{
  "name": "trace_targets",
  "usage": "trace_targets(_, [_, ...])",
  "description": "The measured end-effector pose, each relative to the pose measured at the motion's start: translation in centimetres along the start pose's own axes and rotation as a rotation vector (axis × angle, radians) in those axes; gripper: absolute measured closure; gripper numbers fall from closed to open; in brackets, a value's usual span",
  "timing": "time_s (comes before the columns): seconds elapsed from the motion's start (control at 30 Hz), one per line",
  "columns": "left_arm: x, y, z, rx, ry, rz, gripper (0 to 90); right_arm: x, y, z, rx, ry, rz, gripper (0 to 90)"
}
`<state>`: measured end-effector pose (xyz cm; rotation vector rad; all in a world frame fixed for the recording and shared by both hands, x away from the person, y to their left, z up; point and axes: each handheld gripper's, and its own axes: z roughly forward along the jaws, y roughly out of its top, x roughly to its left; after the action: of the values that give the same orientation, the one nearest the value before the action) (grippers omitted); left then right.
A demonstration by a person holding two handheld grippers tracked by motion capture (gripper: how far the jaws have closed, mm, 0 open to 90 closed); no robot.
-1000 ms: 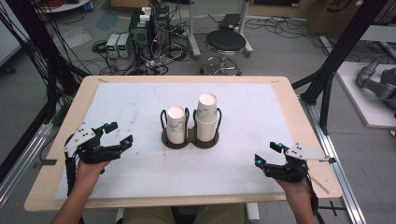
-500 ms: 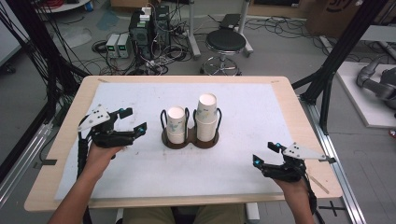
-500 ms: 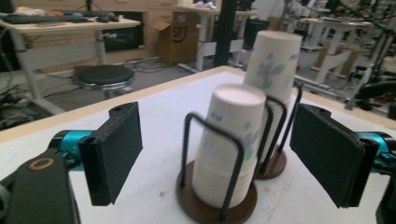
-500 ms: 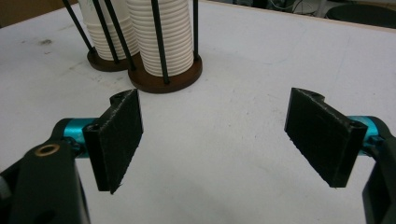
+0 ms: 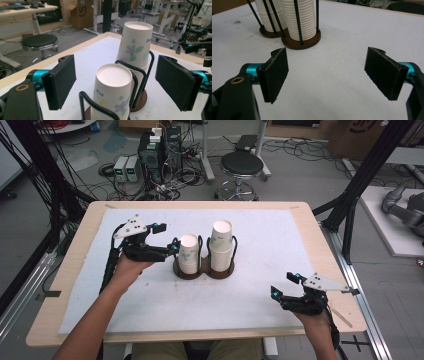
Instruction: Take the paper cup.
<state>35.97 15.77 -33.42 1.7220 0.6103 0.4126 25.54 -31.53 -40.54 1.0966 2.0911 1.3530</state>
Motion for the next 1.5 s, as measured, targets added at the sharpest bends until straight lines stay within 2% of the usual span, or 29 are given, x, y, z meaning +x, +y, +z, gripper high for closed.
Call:
trace_targets(0.2, [-0.1, 0.1, 2.6, 0.053, -0.012, -0.009, 17.6, 0.0, 0.0, 0.0, 0.000, 0.003, -0.002, 19.9])
trace_targets(0.4, [-0.2, -0.5, 4.2, 0.109, -0.005, -0.004, 18.1, 0.0, 0.0, -0.1, -0.002, 0.004, 0.001, 20.0])
trace_targets(0.8, [-0.2, -1.4, 6.0, 0.197, -0.003, 0.006, 25.0, -0.1, 0.0, -0.1, -0.006, 0.005, 0.007, 19.9])
trace_targets(0.97, [-0.2, -1.4, 6.2, 0.205, 0.001, 0.002, 27.4, -0.1, 0.0, -0.2, -0.006, 0.006, 0.009, 20.0])
trace_targets(1.13, [-0.1, -1.4, 6.1, 0.209, 0.004, 0.015, 34.7, -0.2, 0.0, -0.2, -0.008, 0.004, 0.005, 20.0])
trace_targets(1.33, [-0.1, -1.3, 6.0, 0.210, 0.006, 0.020, 35.3, -0.2, 0.0, -0.2, -0.009, 0.005, 0.008, 20.0])
trace_targets(1.5, [-0.2, -0.8, 5.8, 0.187, 0.012, 0.031, 35.7, -0.2, 0.0, -0.2, -0.009, 0.004, 0.009, 20.0])
